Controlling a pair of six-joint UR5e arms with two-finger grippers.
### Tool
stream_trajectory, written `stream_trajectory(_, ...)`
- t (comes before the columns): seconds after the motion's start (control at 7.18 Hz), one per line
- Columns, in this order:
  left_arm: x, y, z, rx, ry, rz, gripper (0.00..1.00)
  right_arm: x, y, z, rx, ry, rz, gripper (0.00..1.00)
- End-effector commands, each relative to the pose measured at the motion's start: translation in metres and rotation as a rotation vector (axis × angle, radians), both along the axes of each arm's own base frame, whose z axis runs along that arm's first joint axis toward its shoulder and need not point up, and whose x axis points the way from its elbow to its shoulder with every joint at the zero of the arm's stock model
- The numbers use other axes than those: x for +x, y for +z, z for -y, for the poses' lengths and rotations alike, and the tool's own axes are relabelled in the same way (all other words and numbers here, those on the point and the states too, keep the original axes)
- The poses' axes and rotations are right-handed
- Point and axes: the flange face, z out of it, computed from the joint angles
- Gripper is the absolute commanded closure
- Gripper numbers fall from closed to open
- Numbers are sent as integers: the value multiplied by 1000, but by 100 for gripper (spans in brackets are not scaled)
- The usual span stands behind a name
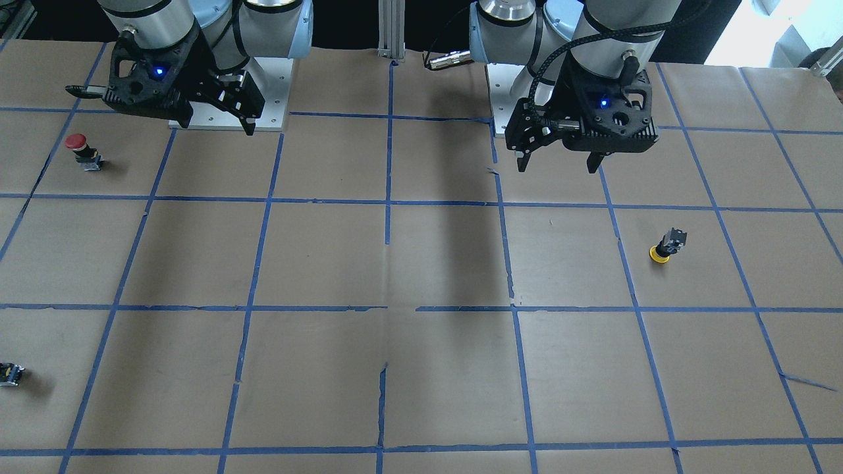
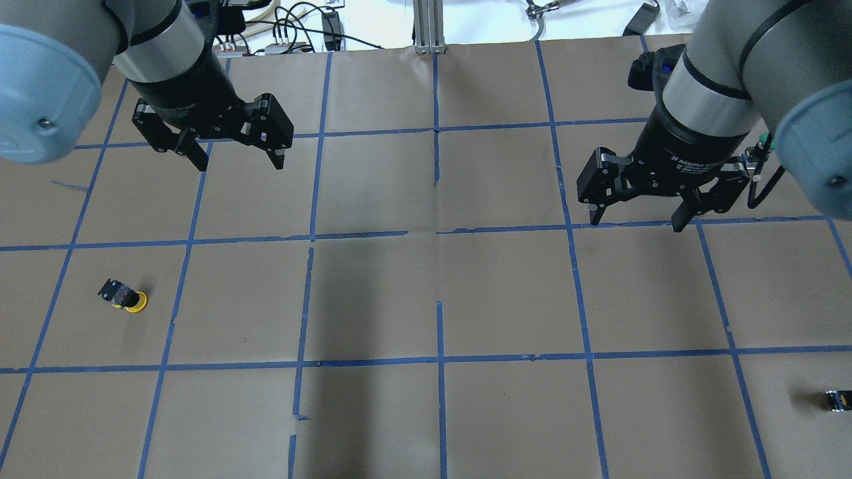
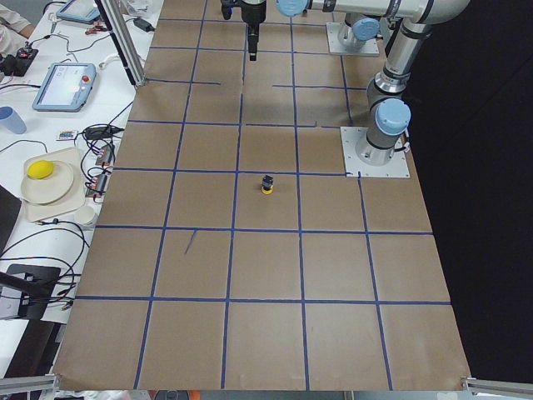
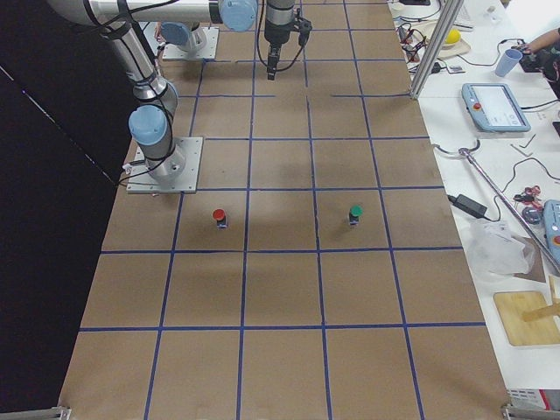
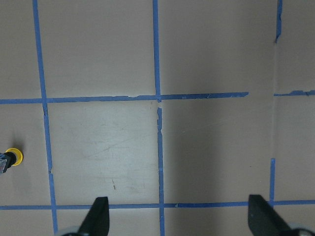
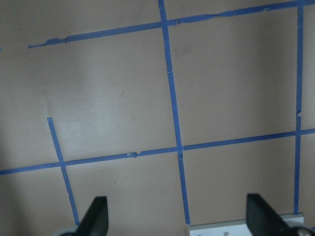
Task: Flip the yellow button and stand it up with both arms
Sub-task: 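Move the left gripper down over the yellow-capped button lying on its side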
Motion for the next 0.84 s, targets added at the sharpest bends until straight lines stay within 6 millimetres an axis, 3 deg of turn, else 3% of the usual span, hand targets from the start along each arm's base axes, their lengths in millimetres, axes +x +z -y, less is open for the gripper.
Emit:
stream_trajectory(0.0, 0, 0, -3, 15, 5, 0, 0, -1, 0, 0, 3, 3, -5, 0)
stream_trajectory(0.56, 14, -19, -11, 84, 19, 8, 0, -3, 1, 0, 0, 4, -26, 0)
stream_trajectory(0.7, 37, -29, -8, 107, 26, 1, 0, -3, 2, 0, -4, 3, -25, 0)
